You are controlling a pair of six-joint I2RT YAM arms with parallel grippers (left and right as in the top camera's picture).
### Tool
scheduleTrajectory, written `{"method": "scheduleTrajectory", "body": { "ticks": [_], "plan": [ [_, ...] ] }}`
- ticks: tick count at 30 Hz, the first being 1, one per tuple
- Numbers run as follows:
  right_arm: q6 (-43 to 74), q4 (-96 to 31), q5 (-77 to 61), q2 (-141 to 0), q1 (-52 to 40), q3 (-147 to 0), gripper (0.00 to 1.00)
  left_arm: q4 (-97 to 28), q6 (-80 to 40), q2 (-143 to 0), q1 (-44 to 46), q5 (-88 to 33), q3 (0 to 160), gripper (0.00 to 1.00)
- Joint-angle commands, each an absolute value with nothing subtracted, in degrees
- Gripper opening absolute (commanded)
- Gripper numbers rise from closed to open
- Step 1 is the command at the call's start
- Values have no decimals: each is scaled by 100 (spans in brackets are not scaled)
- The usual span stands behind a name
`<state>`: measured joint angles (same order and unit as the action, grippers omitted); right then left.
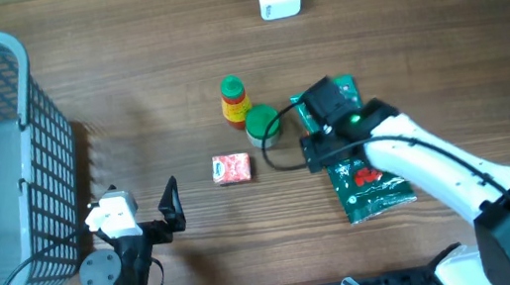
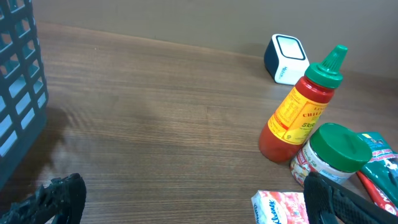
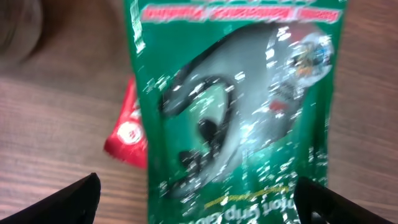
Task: Scan the item barcode
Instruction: 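Lift the green bag and swing it over the table center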
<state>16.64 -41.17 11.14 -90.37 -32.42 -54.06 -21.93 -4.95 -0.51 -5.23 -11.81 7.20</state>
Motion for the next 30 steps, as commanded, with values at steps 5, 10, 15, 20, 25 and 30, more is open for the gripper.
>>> {"method": "scheduleTrajectory", "body": {
  "ticks": [5,10,15,20,25,30],
  "plan": [
    [2296,-4156,2445,-9170,-3892,-5137,100,-2191,-384,-38,-497,-1103,659,100],
    [2567,-4307,2698,-9832,-3894,-5098,100,-2191,-384,-38,-497,-1103,659,100],
    [2814,-4595,2709,-10554,-3896,-5098,100,-2191,-384,-38,-497,-1103,659,100],
    [2823,-4615,2749,-10838,-3894,-5100,100,-2191,-384,-38,-497,-1103,659,100],
    [2285,-4541,2270,-10965,-3771,-5098,79,-2191,-384,-38,-497,-1103,659,100],
    [1343,-4235,932,-10984,-3138,-5100,5,-2191,-384,-38,-497,-1103,659,100]
  ]
}}
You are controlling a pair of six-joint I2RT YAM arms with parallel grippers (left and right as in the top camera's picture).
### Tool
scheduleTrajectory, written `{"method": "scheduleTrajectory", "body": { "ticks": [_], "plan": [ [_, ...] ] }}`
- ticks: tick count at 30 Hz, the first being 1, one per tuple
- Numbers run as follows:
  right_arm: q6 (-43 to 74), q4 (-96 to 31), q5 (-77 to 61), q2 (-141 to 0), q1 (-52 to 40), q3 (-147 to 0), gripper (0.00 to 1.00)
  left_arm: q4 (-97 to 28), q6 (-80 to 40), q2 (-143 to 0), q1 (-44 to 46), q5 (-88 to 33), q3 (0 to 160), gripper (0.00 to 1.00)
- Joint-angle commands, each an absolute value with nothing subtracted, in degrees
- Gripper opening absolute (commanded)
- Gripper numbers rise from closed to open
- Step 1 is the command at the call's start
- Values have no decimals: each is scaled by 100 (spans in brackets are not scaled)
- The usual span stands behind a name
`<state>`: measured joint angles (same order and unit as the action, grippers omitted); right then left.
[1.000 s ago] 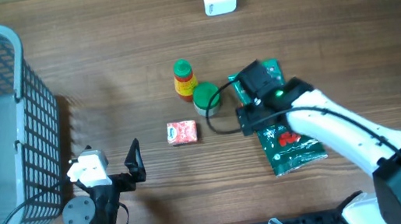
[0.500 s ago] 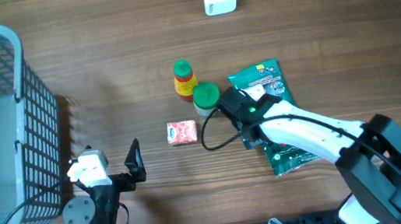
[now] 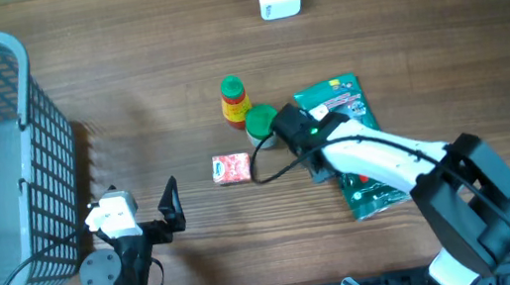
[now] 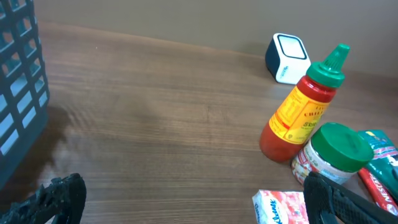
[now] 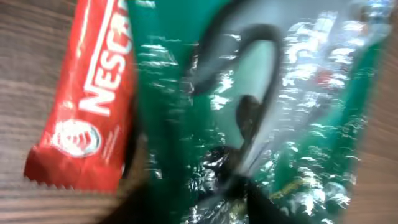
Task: Scan the item barcode
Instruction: 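Lift the green bag and swing it over the table center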
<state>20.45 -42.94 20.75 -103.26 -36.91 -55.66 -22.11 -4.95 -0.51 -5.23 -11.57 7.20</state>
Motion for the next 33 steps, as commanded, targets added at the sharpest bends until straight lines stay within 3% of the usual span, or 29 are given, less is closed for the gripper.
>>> {"method": "scheduleTrajectory", "body": {
  "ticks": [1,12,23,30,33],
  "plan": [
    [1313,-4228,788,-10984,-2971,-5109,5,-2191,-384,-38,-497,-1103,659,100],
    [27,-4816,-2718,-10116,-2545,-6204,4,-2191,-384,-38,-497,-1103,659,100],
    [1,-4923,-5140,-8388,-2545,-6233,5,-2191,-384,-38,-497,-1103,659,100],
    [-3,-4307,-7489,-8329,-2547,-6228,4,-2191,-384,-38,-497,-1103,659,100],
    [-3,-4104,-7671,-8331,-2547,-6228,4,-2191,-381,-38,-497,-1103,659,100]
  ]
}}
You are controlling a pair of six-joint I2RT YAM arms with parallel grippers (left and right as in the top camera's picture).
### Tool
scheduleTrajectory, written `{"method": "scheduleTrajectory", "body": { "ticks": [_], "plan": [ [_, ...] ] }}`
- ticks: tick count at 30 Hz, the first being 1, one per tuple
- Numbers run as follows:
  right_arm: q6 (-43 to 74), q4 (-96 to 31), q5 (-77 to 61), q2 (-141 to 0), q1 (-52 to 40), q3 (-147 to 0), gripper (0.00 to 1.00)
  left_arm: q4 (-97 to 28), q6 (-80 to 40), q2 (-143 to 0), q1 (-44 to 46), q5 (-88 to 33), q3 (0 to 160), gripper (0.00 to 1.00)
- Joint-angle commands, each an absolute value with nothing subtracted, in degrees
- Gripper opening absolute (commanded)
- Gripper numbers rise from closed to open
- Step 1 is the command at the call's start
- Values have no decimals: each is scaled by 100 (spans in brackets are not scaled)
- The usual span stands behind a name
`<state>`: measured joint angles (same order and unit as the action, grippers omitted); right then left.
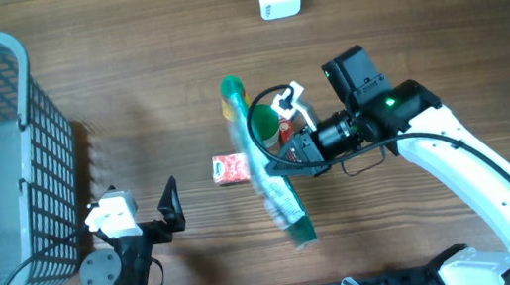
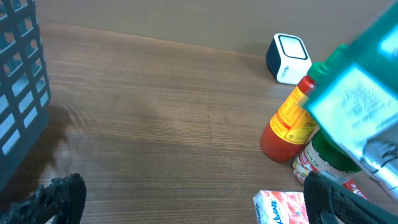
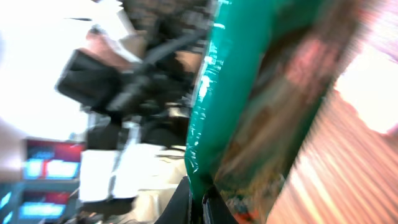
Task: Scan the item barcode
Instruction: 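Lift the green bag and swing it over the table center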
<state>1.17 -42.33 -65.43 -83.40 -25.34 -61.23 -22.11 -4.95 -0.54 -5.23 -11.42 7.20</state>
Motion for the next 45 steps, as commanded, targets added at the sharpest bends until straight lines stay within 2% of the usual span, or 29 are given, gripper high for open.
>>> {"method": "scheduleTrajectory", "body": {
  "ticks": [1,10,15,24,33,37,41,45],
  "plan": [
    [-5,-4075,-7607,-8342,-2547,-6224,4,-2191,-384,-38,-497,-1103,659,100],
    [-152,-4007,-7161,-8392,-2547,-5986,4,-2191,-384,-38,-497,-1103,659,100],
    [-290,-3898,-7540,-8390,-2547,-5948,4,-2191,-384,-38,-497,-1103,659,100],
    [-3352,-3972,-9301,-8390,-2550,-5948,4,-2191,-384,-38,-497,-1103,659,100],
    [-3197,-3992,-9286,-8379,-2552,-5948,4,-2191,-384,-38,-497,-1103,659,100],
    [-2456,-3972,-8746,-8364,-2547,-5955,4,-2191,-384,-38,-497,-1103,659,100],
    [-2178,-4014,-9161,-8147,-2547,-5957,4,-2191,-384,-38,-497,-1103,659,100],
    [-1522,-4056,-8823,-7634,-2547,-5955,4,-2191,-384,-38,-497,-1103,659,100]
  ]
}}
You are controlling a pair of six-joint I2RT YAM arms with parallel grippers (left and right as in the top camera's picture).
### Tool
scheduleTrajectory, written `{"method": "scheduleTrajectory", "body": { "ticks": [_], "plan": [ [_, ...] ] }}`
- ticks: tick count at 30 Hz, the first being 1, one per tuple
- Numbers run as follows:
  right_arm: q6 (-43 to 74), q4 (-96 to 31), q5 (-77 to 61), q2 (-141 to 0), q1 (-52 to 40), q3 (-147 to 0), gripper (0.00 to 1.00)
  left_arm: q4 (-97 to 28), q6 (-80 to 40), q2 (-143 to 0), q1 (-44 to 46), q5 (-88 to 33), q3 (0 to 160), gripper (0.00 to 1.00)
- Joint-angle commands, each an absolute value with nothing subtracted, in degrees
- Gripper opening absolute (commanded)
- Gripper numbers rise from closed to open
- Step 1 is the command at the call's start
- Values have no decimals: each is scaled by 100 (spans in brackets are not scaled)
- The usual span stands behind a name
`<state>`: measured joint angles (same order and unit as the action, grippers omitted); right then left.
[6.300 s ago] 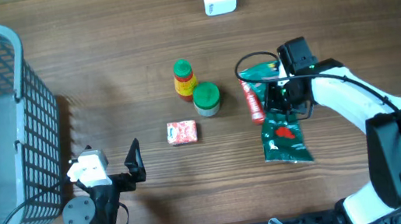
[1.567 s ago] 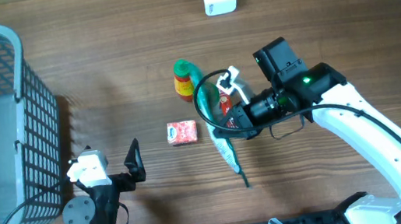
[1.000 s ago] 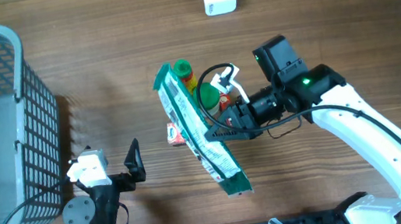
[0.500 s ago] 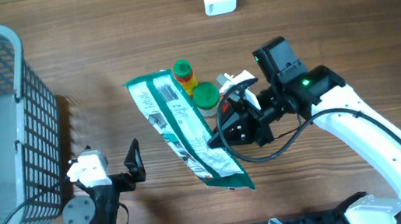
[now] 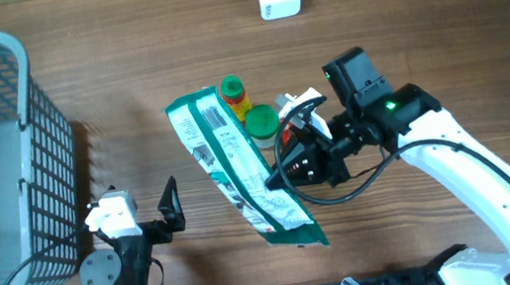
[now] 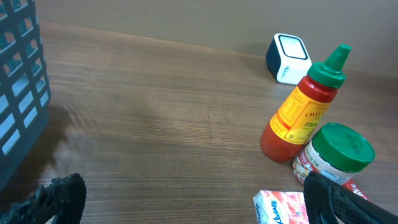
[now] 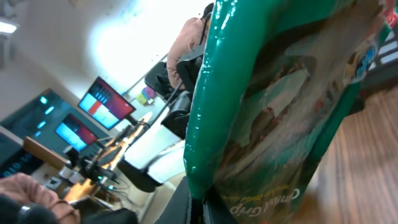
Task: Scan the item barcode
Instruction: 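Lift the green bag and swing it over the table center, then carry the green bag up to the white scanner and hold it there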
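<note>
My right gripper (image 5: 284, 171) is shut on the lower edge of a green pouch (image 5: 239, 170) and holds it in the air over the middle of the table. The pouch's white printed back faces the overhead camera. In the right wrist view the pouch (image 7: 280, 93) fills the frame above the gripper (image 7: 198, 208). The white scanner stands at the far edge, also seen from the left wrist (image 6: 289, 59). My left gripper (image 5: 169, 209) rests open near the front, nothing between its fingers (image 6: 336, 199).
A red sauce bottle (image 5: 233, 91) and a green-lidded jar (image 5: 262, 121) stand just beyond the raised pouch. A small tissue pack (image 6: 280, 208) lies near my left gripper's right finger. A blue-grey wire basket fills the left side.
The pouch, held edge-on as a narrow strip, is now turned so that its wide printed back faces up. It no longer shows in the left wrist view. The left arm is unchanged.
My right gripper stood open over the pouch lying flat right of the jar. Then it was down at the pouch's left edge. Then it held the pouch lifted and on edge above the jar, and now holds it turned with its back upward.
</note>
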<state>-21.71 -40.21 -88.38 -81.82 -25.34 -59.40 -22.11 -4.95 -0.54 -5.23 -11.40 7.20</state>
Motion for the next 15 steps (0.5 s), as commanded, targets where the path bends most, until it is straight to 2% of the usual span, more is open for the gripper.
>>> {"method": "scheduleTrajectory", "body": {
  "ticks": [1,11,15],
  "plan": [
    [-1343,-4093,-8571,-7487,-2547,-5955,4,-2191,-384,-38,-497,-1103,659,100],
    [-364,-5374,-5122,-5881,-2547,-5955,4,-2191,-384,-38,-497,-1103,659,100],
    [593,-5568,-2985,-5371,-2547,-5955,4,-2191,-384,-38,-497,-1103,659,100]
  ]
}}
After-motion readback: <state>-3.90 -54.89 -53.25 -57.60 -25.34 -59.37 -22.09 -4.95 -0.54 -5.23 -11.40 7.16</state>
